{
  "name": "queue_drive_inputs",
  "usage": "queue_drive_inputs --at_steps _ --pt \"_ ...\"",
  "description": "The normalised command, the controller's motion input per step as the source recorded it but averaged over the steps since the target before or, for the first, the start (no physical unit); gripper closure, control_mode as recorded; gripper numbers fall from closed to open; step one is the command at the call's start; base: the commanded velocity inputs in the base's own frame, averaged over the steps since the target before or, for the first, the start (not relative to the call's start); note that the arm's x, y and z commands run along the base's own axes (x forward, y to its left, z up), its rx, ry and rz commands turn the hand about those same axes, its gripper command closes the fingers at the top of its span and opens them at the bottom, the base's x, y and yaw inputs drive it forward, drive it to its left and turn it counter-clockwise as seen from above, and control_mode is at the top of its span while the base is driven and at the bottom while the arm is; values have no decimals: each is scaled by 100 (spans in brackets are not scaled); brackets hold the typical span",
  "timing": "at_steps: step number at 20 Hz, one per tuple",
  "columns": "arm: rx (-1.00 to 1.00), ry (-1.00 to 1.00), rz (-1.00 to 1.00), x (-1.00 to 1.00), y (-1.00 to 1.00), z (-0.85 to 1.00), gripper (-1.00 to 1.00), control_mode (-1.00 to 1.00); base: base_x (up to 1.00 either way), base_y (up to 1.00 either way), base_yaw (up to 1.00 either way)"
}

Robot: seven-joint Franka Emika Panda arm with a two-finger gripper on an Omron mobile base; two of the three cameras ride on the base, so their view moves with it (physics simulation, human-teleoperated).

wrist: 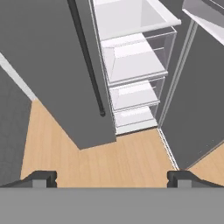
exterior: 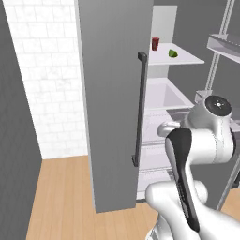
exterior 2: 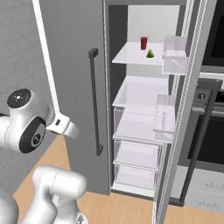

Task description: Grab a lemon wedge from the fridge and one ice cube from the ice bowl, and put them in the glass of lemonade.

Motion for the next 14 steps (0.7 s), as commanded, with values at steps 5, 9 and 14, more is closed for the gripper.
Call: queue_drive_inputs --at_steps 5,9,14 --pt "-6 0 0 0 1 -1 -100 -100 0 0 0" --pt "0 0 0 0 0 0 -100 -100 0 0 0" --pt "0 0 0 -3 -16 0 -100 -100 0 0 0"
